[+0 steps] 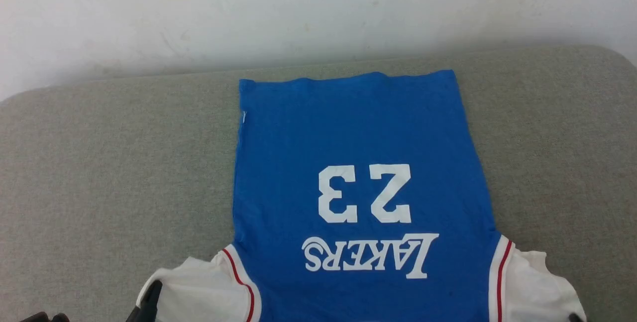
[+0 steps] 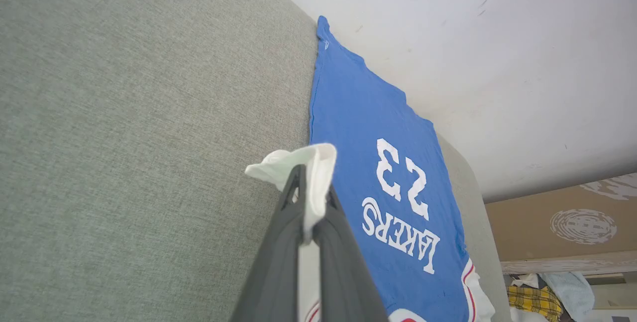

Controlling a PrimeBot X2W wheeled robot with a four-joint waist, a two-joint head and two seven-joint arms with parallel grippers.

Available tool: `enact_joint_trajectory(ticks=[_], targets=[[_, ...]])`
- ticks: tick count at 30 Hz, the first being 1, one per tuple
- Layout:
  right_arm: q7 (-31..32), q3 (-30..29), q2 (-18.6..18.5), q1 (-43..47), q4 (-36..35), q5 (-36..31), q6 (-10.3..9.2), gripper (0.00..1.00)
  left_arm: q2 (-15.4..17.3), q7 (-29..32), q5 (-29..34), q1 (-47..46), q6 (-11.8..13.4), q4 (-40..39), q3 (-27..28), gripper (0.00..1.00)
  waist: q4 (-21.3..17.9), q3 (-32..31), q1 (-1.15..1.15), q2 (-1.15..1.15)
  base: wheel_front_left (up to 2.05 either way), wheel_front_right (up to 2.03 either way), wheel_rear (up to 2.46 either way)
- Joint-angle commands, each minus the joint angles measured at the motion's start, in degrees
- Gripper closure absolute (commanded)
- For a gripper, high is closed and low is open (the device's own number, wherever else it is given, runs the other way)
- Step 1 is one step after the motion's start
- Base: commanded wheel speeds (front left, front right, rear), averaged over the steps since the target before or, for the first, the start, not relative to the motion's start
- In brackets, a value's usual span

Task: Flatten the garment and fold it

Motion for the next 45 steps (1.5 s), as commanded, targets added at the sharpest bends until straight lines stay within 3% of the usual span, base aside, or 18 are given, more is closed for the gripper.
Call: enact_joint_trajectory(ticks=[1, 6, 8, 11, 15, 18, 21, 27, 34, 45], targets=[[-0.8, -0.8, -0.1, -1.2, -1.1, 0.0, -0.04, 0.0, 0.3, 0.0, 0.6, -0.7, 0.3, -0.9, -0.1, 1.0, 0.0, 0.2, -0.01, -0.01, 0.0, 0.0, 0.0], [-0.9, -4.6, -0.1, -5.2, -10.4, 2.3, -0.04, 0.0, 0.2, -0.3, 1.3, -0.8, 0.5, -2.5, -0.6, 1.0, 0.3, 1.7, -0.01, -0.01, 0.0, 0.0, 0.0], [0.9, -6.1, -0.7, -9.2, -17.6, 3.0, -0.04, 0.0, 0.0, -0.6, 1.6, -1.0, 0.5, -3.5, -1.0, 1.0, 0.6, 3.0, -0.01, -0.01, 0.0, 0.0, 0.0], [3.9, -8.7, -3.5, -18.2, -26.1, 2.7, -0.04, 0.0, -0.1, -1.2, 2.1, -2.0, 0.3, -4.5, -1.5, 1.0, 1.4, 5.7, -0.01, -0.01, 0.0, 0.0, 0.0], [10.8, -6.7, -8.6, -33.1, -28.8, 0.8, -0.04, 0.0, -0.3, -2.1, 3.0, -3.6, 0.1, -5.3, -2.2, 1.0, 2.5, 9.9, -0.01, -0.01, 0.0, 0.0, 0.0], [13.8, -3.3, -10.9, -44.6, -24.8, -0.3, -0.04, 0.0, -0.4, -3.1, 4.1, -5.1, 0.2, -5.9, -2.5, 1.0, 3.5, 13.1, -0.01, -0.01, 0.0, 0.0, 0.0], [15.7, 1.3, -10.9, -53.8, -17.1, -1.8, -0.04, 0.0, -0.6, -3.6, 5.0, -6.9, 0.3, -6.4, -3.2, 1.0, 4.4, 15.9, -0.01, -0.01, 0.0, 0.0, 0.0], [16.0, 3.8, -9.6, -65.0, -1.0, -10.2, -0.04, 0.0, -0.8, -4.2, 6.7, -10.5, -0.1, -6.4, -5.8, 1.0, 7.3, 20.2, -0.01, -0.01, 0.0, 0.0, 0.0], [17.4, 3.0, -8.6, -67.9, 10.6, -18.3, -0.04, 0.0, -1.1, -4.6, 8.0, -12.8, -0.4, -6.3, -7.8, 1.0, 10.2, 24.9, -0.01, -0.01, 0.0, 0.0, 0.0], [17.8, -0.5, -7.7, -68.0, 16.2, -25.1, -0.04, 0.0, -0.8, -5.0, 8.7, -15.2, -0.9, -5.7, -8.9, 1.0, 11.5, 30.5, -0.01, -0.01, 0.0, 0.0, 0.0]])
